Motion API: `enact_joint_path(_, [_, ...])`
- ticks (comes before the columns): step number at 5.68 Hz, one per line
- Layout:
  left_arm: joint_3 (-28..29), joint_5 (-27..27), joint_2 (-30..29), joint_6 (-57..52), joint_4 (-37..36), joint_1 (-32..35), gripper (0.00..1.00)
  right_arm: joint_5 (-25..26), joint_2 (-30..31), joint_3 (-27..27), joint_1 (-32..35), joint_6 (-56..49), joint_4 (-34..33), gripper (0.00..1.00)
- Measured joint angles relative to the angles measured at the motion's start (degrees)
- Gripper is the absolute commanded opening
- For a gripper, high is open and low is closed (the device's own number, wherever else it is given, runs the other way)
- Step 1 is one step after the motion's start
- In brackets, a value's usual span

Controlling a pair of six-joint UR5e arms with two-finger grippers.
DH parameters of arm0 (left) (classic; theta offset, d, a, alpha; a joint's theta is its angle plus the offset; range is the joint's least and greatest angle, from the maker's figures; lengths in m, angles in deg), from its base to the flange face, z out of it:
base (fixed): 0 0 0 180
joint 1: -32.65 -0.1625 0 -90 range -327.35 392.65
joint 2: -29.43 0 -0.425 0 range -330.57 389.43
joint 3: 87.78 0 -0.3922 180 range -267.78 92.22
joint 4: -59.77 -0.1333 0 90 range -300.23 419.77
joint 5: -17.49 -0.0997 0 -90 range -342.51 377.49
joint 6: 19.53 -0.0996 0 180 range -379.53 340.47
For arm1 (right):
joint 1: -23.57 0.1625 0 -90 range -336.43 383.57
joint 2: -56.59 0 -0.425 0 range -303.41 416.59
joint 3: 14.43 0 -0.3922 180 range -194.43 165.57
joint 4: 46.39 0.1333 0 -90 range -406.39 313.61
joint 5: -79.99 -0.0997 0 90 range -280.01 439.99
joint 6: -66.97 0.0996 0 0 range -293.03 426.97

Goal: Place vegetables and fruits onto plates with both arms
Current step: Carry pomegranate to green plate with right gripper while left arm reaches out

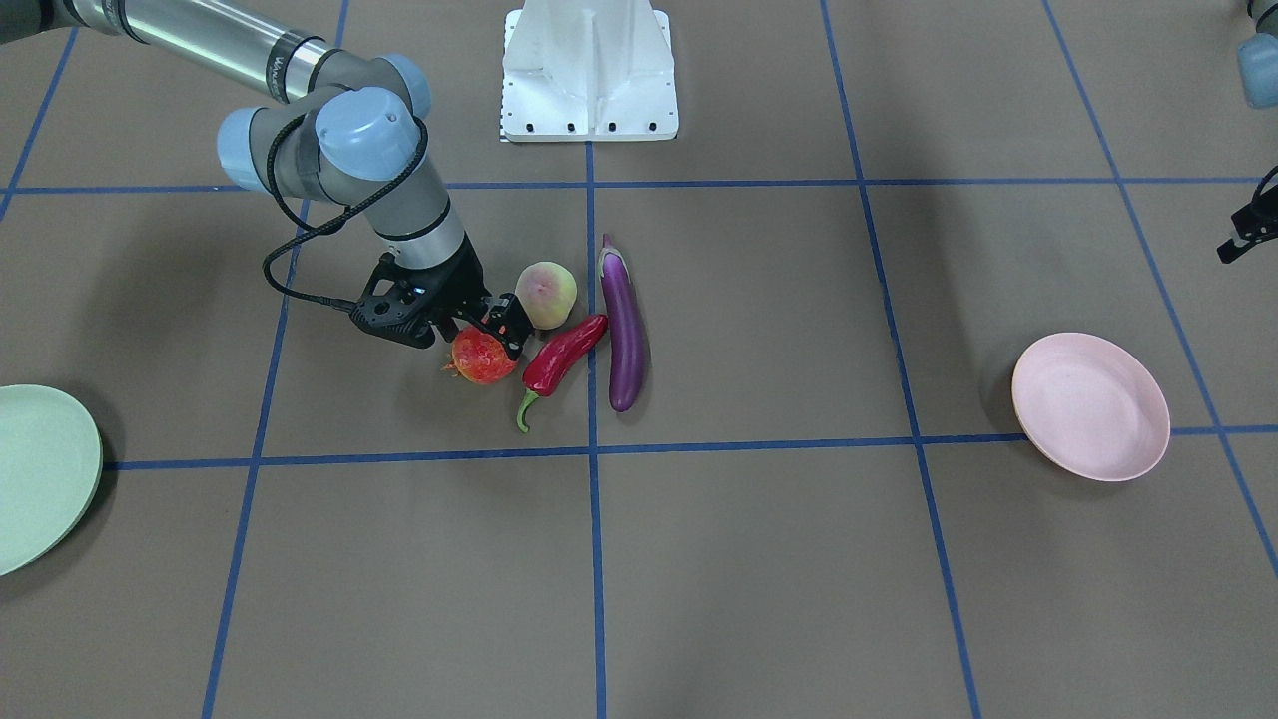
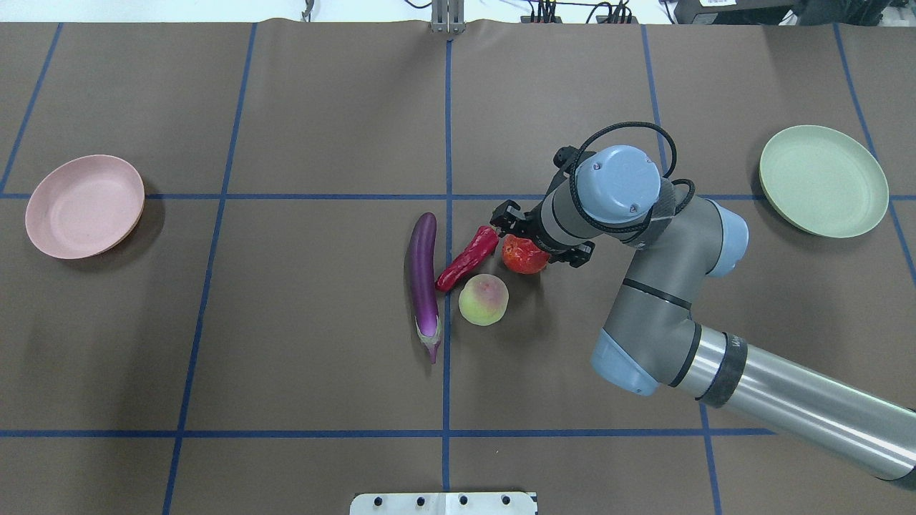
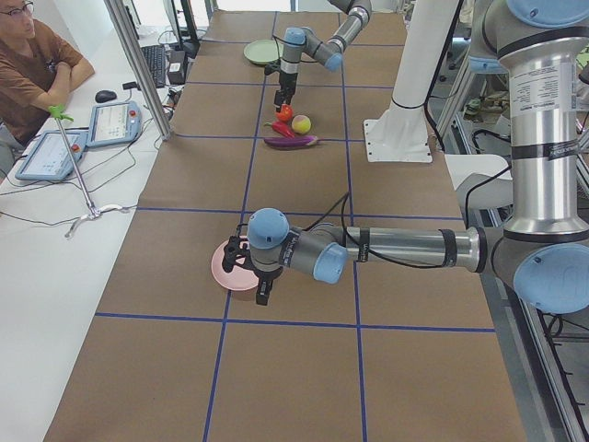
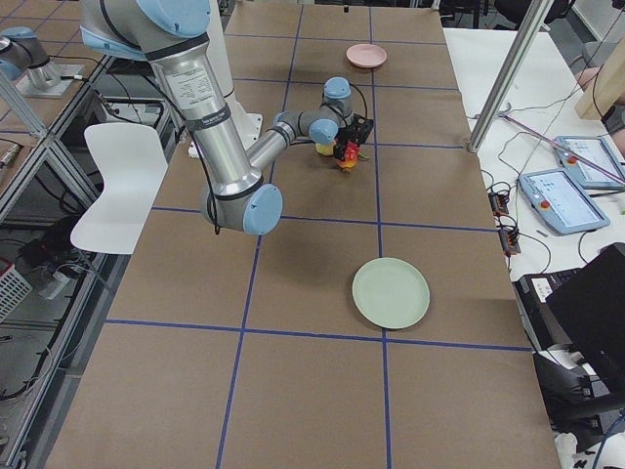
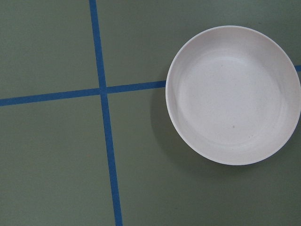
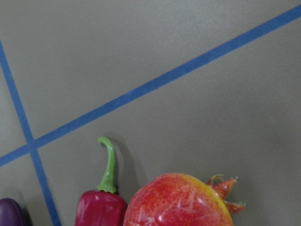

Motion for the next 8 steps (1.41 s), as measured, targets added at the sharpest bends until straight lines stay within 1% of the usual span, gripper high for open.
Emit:
enact_joint_path(1, [-0.15, 0.0, 0.0, 0.0, -0.02, 0.0, 1.0, 0.02, -0.09, 0.32, -0.04, 0.05, 0.06, 0.01])
enact_joint_path(3, [-0.75, 0.0, 0.0, 0.03, -0.14, 0.0, 1.0, -0.02, -0.06, 0.02, -0.01, -0.05, 0.06, 0.0])
enact_joint_path(4, [-1.62, 0.71, -0.21, 2.04, -0.16, 0.0, 1.0, -0.7, -0.03, -1.09, 1.54, -0.35, -0.2, 0.0])
enact_joint_path(5, [-3.3, 1.94, -0.83, 6.9, -0.14, -0.41, 1.0, -3.57, 0.23, -2.06, 5.58, -1.59, -0.51, 0.0])
enact_joint_path(6, [-5.69, 2.78, -1.84, 13.17, -0.17, -2.07, 1.0, -7.94, 1.37, -2.26, 11.17, -5.53, -0.67, 0.0])
enact_joint_path(7, [-7.72, 2.99, -3.93, 20.4, -0.2, -5.36, 1.0, -11.61, 3.69, -2.03, 17.09, -12.47, -0.87, 0.0])
enact_joint_path(8, [-8.85, 2.77, -7.49, 28.63, -0.24, -9.8, 1.0, -14.67, 6.36, -1.25, 22.95, -21.83, -1.8, 0.0])
